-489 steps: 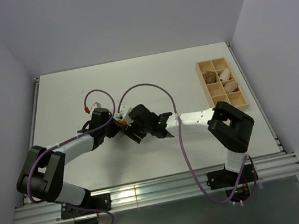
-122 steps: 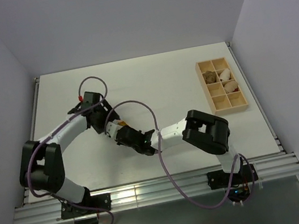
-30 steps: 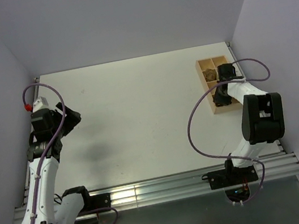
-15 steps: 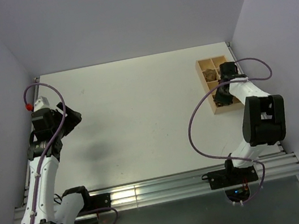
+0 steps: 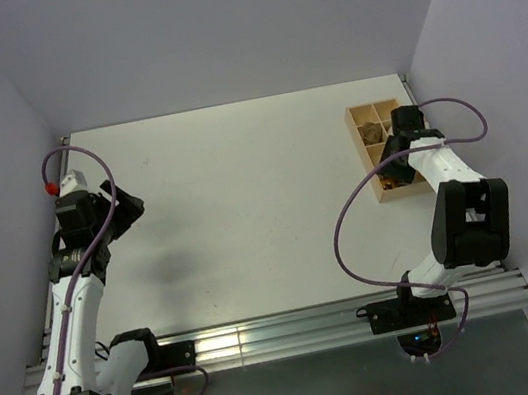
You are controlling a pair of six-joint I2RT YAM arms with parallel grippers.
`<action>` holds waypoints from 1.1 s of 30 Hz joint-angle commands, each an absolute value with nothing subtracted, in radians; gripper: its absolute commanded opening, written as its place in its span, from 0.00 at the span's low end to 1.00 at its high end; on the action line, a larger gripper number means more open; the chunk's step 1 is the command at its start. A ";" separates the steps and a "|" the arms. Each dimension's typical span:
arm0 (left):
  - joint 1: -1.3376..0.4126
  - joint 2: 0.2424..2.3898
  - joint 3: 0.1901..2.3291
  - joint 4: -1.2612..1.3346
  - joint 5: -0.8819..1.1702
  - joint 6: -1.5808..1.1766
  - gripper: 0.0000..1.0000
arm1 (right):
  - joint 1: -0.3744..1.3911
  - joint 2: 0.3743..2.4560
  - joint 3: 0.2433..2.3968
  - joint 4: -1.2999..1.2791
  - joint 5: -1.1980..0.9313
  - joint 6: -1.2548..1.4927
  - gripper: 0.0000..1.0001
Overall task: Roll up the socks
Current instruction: Place the sock in the storage box.
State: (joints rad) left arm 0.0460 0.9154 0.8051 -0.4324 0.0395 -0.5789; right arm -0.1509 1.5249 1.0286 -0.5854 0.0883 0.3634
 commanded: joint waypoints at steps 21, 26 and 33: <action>0.043 0.911 0.798 -0.413 0.058 -0.563 0.77 | -0.156 1.586 0.974 -0.518 0.109 0.379 0.24; 0.044 0.911 0.796 -0.411 0.061 -0.561 0.77 | -0.156 1.641 0.950 -0.509 0.095 0.380 0.28; 0.043 0.913 0.796 -0.408 0.067 -0.561 0.77 | -0.155 1.569 0.989 -0.534 0.109 0.371 0.41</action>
